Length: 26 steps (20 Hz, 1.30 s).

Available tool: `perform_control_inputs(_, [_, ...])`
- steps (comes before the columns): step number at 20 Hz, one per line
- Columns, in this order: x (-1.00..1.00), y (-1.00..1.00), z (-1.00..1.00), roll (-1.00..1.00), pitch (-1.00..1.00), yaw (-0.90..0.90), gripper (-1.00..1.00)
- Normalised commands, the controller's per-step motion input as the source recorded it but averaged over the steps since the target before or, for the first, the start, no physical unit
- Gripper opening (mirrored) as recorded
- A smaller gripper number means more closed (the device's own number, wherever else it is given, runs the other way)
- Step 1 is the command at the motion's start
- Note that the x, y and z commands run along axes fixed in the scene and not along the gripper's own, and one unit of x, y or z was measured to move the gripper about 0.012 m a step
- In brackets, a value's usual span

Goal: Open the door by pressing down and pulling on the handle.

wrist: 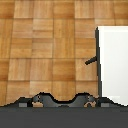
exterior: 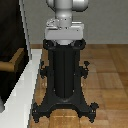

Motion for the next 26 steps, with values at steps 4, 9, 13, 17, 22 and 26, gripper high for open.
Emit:
perform_control_inputs(4, [0.00,0.00,0.75,0.00,0.00,0.00,1.00])
perform_control_inputs(9, [0.00,-0.60,0.00,0.00,0.00,0.00,1.00])
perform_control_inputs(13, [0.00,-0.75,0.00,0.00,0.00,0.00,1.00])
perform_control_inputs(17, [0.00,-0.50,0.00,0.00,0.00,0.00,1.00])
perform_control_inputs(22, [0.00,-0.60,0.00,0.00,0.00,0.00,1.00])
perform_control_inputs(26, [0.00,-0.75,0.00,0.00,0.00,0.00,1.00])
